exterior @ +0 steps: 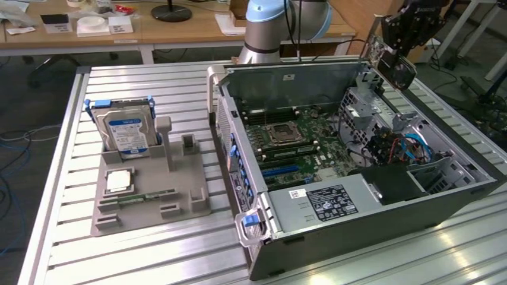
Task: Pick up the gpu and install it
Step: 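Pick up the gpu and move the gpu toward the slot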
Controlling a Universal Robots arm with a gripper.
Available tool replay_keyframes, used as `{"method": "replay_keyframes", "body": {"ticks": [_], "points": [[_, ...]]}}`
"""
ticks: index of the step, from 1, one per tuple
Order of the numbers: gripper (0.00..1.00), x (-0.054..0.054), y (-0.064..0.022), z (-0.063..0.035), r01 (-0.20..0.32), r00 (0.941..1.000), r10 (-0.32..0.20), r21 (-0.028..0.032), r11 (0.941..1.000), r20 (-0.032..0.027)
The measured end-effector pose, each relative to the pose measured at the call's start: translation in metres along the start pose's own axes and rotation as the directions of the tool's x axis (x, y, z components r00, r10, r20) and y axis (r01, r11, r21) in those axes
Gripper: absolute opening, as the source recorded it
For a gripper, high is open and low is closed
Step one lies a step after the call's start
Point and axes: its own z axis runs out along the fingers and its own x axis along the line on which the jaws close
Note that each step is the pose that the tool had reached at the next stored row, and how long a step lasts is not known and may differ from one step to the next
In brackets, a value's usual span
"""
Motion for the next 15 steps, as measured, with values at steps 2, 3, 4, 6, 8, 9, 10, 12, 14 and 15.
{"method": "replay_keyframes", "body": {"ticks": [2,3,4,6,8,9,10,12,14,15], "points": [[0.27,0.001,-0.0041,-0.0001,0.0,1.0,0.0,0.0003,1.0,0.0],[0.27,0.002,-0.0064,-0.0001,0.0,1.0,0.0,0.0003,1.0,0.0],[0.27,0.002,-0.0089,-0.0001,0.0,1.0,0.0,0.0003,1.0,0.0],[0.27,0.003,-0.0138,-0.0002,0.0,1.0,0.0,0.0005,1.0,0.0],[0.27,0.003,-0.0174,-0.0001,0.0,1.0,0.0,0.0004,1.0,0.0],[0.27,0.003,-0.0193,-0.0001,0.0,1.0,0.0,0.0004,1.0,0.0],[0.27,0.003,-0.0208,0.0,0.0,1.0,0.0,0.0003,1.0,0.0],[0.27,0.004,-0.0226,0.0002,0.0,1.0,0.0,0.0004,1.0,0.0],[0.27,0.006,-0.0246,0.0006,0.0,1.0,0.0,0.0003,1.0,0.0],[0.27,0.008,-0.0257,0.0007,0.0,1.0,0.0,0.0003,1.0,0.0]]}}
